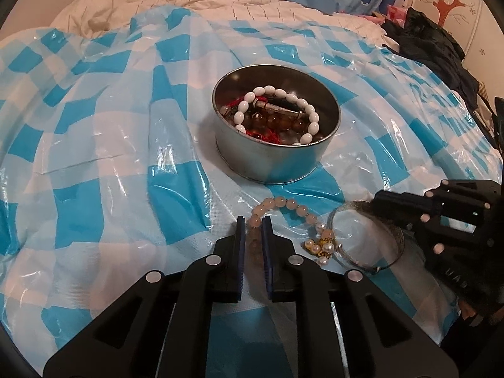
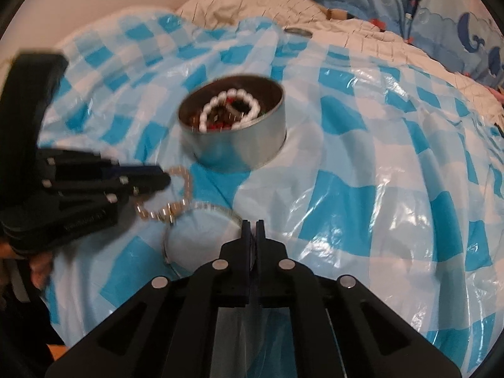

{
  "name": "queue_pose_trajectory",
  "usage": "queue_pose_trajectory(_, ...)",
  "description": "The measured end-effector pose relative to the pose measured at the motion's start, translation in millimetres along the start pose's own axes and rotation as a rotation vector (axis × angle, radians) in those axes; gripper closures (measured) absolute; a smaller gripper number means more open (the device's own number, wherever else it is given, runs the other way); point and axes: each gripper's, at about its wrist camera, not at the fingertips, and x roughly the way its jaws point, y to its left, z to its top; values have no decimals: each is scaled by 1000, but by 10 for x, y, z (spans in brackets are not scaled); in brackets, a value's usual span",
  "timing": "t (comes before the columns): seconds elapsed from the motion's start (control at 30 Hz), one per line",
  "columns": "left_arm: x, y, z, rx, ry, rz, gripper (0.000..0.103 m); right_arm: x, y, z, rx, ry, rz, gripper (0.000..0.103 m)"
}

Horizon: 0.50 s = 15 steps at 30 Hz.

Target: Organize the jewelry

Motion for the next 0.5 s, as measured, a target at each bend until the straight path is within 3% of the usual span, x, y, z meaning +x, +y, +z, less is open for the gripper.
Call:
queue_pose_trajectory(0.1,-12,2,1,1,1,-9,88,-14,-16,-10,11,7,36,93)
queue_pose_trajectory(0.17,-15,-5,-6,4,1,-12,86,-48,-35,-3,39,-5,76,57)
queue_pose_trajectory(0.2,-16,-13,-8,6,1,-12,85,-70,-27,-3,41,-15,79,55)
queue_pose_trajectory(0.3,-8,-39,-8,13,1,-13,82,-46,40,-8,5,0,73,60)
queue_pose_trajectory(0.5,-4,-54,-9,16,1,-11,80,-31,64,-30,-26,13,46,87)
